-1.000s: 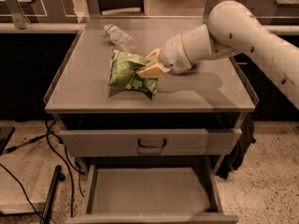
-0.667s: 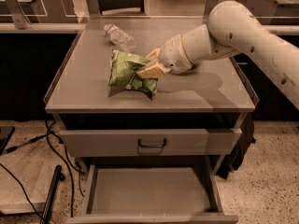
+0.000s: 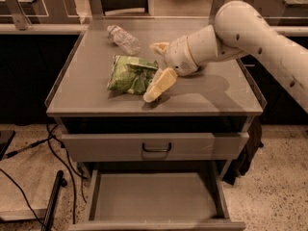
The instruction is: Pick green jalapeno chip bag from middle drawer and place on counter
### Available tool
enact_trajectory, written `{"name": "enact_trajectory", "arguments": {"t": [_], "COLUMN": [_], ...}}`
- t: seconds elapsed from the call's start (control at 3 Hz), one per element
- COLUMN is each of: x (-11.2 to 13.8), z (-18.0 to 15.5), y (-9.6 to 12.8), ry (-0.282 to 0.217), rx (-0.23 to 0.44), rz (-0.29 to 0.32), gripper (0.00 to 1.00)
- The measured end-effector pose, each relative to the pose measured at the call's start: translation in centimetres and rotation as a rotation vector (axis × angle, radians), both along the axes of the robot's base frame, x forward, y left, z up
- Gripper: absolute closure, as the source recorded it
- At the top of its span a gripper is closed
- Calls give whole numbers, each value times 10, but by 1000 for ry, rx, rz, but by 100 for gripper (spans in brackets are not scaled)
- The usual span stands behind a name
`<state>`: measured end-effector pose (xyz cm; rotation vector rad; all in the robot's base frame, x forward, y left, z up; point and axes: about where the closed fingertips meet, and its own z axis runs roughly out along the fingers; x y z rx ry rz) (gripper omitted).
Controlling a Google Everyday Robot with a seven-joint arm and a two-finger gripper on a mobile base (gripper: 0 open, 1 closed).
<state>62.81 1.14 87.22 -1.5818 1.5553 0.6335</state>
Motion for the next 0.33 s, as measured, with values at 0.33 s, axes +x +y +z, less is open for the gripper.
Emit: {"name": "enact_trajectory", "arguments": {"t": [0.33], "x": [0], "z": [0], "y": [0], "ry": [0], "rx": [0], "rz": [0], "gripper": [0]}}
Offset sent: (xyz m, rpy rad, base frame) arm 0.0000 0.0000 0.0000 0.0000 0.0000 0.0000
